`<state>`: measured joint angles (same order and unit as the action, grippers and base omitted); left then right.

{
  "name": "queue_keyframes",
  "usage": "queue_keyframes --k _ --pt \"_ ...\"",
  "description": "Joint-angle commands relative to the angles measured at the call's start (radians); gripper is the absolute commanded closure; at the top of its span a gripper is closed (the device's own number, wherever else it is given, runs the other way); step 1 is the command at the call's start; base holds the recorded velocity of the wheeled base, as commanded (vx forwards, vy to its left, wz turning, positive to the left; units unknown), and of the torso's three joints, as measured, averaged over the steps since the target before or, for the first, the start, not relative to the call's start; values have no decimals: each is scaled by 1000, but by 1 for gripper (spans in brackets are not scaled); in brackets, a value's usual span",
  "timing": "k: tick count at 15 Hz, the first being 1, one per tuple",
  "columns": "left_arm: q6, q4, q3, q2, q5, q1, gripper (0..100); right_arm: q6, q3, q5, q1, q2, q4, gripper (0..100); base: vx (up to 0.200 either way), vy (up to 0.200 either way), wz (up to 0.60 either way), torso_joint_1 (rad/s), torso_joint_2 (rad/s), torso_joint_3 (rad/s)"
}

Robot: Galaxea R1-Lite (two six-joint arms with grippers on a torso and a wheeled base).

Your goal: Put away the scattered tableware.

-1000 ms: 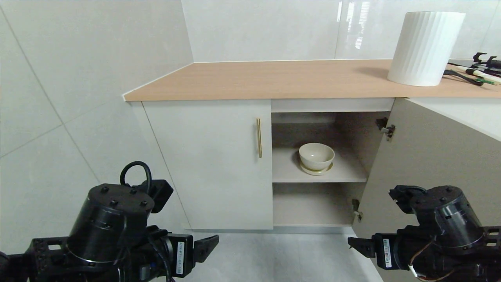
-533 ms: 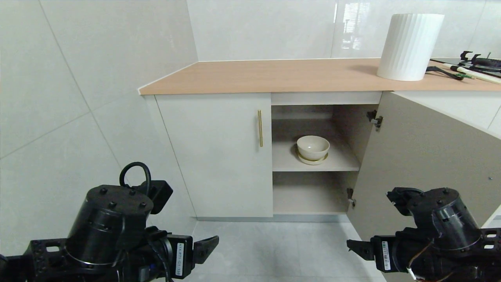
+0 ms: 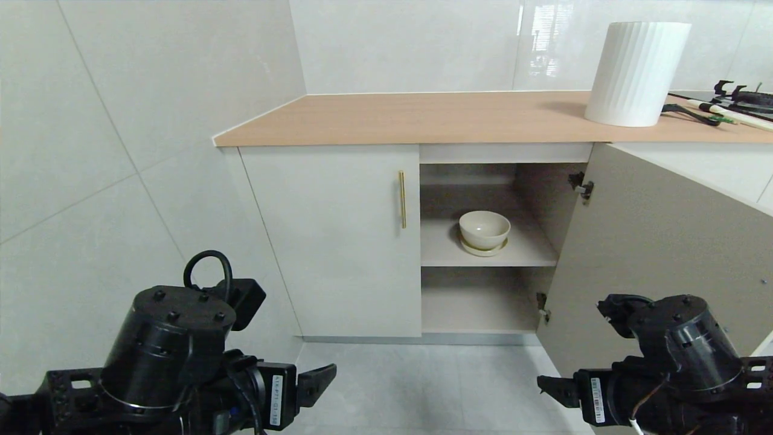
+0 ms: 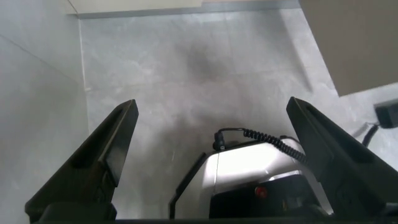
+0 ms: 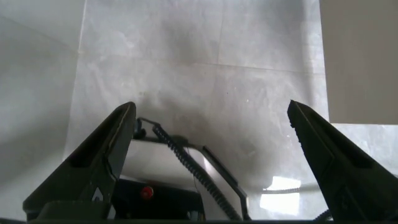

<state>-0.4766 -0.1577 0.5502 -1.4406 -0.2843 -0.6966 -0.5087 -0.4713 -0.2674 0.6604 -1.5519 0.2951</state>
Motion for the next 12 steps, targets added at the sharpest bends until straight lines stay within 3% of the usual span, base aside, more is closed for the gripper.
queue_keyframes --k 1,5,12 --pt "0 0 2 -3 -1 0 0 1 22 5 -1 -16 -1 0 0 -200 0 12 -12 2" --pt "0 0 0 -1 -1 0 0 1 34 1 -2 -31 -30 0 0 -200 0 5 4 2" --pt "-2 0 2 2 -1 0 0 -120 88 -3 -28 193 -364 0 0 -200 0 4 2 2"
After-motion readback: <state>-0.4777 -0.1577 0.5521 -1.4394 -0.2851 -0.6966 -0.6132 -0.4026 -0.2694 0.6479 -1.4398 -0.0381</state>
